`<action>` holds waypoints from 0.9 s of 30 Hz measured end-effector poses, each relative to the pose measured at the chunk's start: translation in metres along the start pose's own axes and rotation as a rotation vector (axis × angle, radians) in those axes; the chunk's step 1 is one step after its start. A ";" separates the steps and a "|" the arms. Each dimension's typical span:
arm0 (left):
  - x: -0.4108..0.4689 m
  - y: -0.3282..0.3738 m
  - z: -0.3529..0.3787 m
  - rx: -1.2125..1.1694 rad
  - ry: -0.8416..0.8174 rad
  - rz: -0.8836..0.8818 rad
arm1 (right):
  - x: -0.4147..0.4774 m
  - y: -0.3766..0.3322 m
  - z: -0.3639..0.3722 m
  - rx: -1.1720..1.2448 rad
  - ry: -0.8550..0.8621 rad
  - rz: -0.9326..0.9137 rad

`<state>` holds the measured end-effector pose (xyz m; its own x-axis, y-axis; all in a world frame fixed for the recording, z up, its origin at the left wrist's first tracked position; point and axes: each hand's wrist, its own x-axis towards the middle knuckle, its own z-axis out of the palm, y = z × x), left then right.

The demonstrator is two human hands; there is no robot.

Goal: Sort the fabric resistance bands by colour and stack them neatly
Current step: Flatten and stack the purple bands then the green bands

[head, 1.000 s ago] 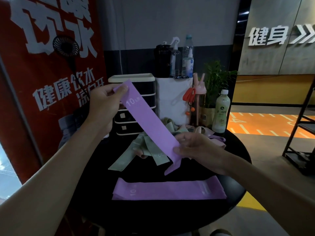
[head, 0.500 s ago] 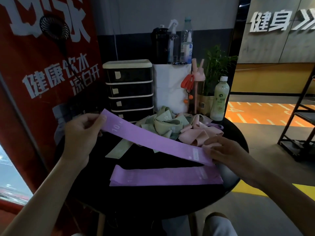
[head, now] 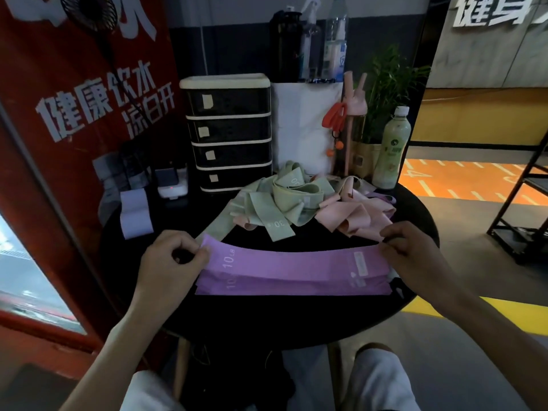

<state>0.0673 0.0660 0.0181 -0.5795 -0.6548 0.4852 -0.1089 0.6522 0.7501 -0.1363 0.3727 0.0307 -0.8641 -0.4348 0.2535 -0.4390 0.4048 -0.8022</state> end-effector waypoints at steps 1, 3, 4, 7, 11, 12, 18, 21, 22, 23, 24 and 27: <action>-0.001 -0.001 0.001 0.011 -0.007 -0.003 | 0.000 0.001 0.000 -0.023 0.006 0.002; -0.004 -0.005 0.002 0.024 -0.015 -0.015 | -0.001 0.002 0.001 -0.064 0.014 0.009; -0.006 -0.006 0.002 0.030 -0.018 -0.020 | -0.002 0.003 0.001 -0.079 0.018 0.010; -0.007 -0.010 0.003 0.037 -0.026 -0.030 | -0.002 0.005 0.002 -0.130 0.030 0.017; -0.009 -0.013 0.005 0.042 -0.064 -0.069 | -0.003 0.009 0.003 -0.182 0.031 0.013; -0.009 -0.014 0.005 0.044 -0.070 -0.072 | -0.003 0.009 0.003 -0.193 0.029 0.013; -0.011 -0.014 0.007 0.044 -0.104 -0.088 | -0.004 0.014 0.006 -0.212 0.013 0.001; -0.012 -0.015 0.007 0.061 -0.111 -0.096 | -0.003 0.016 0.008 -0.214 0.017 -0.003; -0.012 -0.015 0.007 0.065 -0.109 -0.102 | -0.002 0.016 0.008 -0.216 0.025 -0.009; -0.012 -0.015 0.007 0.066 -0.103 -0.106 | -0.002 0.017 0.009 -0.217 0.032 -0.014; -0.013 -0.015 0.007 0.069 -0.101 -0.111 | -0.001 0.017 0.009 -0.218 0.034 -0.018; -0.014 -0.014 0.008 0.084 -0.104 -0.109 | 0.000 0.017 0.009 -0.222 0.026 -0.024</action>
<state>0.0707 0.0688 -0.0026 -0.6404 -0.6832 0.3509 -0.2404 0.6123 0.7532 -0.1413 0.3728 0.0123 -0.8575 -0.4266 0.2876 -0.5006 0.5627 -0.6578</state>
